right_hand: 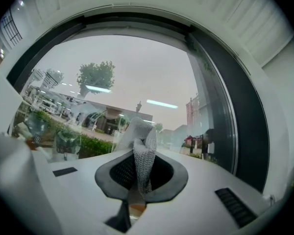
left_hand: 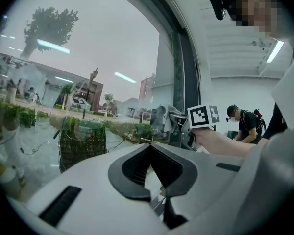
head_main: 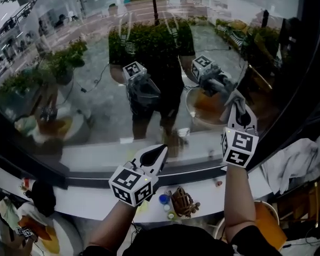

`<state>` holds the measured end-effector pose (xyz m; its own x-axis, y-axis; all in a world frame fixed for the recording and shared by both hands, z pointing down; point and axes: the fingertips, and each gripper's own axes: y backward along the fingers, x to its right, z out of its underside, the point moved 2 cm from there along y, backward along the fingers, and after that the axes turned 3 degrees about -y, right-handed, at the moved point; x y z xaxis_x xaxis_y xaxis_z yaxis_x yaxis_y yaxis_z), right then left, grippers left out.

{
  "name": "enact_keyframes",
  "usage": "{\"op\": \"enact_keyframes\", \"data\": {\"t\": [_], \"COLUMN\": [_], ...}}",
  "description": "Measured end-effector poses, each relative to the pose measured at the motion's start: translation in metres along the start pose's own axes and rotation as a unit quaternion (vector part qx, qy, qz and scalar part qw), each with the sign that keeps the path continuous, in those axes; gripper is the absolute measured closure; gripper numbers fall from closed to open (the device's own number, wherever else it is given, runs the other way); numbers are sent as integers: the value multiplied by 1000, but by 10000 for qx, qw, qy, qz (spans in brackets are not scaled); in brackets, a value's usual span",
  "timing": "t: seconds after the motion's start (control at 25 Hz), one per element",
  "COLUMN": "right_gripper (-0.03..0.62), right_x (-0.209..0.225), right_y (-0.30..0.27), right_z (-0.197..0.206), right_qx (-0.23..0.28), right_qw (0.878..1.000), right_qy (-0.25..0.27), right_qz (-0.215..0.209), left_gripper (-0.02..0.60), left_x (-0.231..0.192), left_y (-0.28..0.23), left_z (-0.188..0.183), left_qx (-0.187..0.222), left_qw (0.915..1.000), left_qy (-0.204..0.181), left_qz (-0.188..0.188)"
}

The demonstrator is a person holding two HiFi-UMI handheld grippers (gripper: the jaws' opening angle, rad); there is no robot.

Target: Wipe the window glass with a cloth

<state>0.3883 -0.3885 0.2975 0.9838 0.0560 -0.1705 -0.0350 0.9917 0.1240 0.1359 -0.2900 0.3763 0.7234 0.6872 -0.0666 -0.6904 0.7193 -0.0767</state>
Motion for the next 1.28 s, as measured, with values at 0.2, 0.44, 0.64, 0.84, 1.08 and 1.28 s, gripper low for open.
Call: {"op": "enact_keyframes", "data": {"t": [0.2,0.44,0.64,0.84,1.08,1.28], "right_gripper": [553,553,553,553,553,553], "right_x": [-35,-73,-113,-156,-246,-303], "right_y": [4,12,13,17,34,42], "right_z": [-7,-19,-29,-36,-57,-67], "right_qx": [-10,58,104,154,206,243], "right_qw": [10000,9999,9996,9988,9978,9968], "right_qy": [28,-24,-7,25,130,113], "right_qz": [-51,-114,-256,-472,-611,-757], "left_gripper": [575,575,574,574,574,574], "left_x": [-20,-31,-53,-67,-110,-139], "left_y": [22,51,76,100,172,216], "left_z": [5,8,11,18,18,22], "left_qx": [24,16,-19,-33,50,114], "left_qw": [10000,10000,9999,9996,9991,9979], "left_qy": [84,24,63,93,82,44], "left_qz": [13,-3,-144,-248,-422,-643]}}
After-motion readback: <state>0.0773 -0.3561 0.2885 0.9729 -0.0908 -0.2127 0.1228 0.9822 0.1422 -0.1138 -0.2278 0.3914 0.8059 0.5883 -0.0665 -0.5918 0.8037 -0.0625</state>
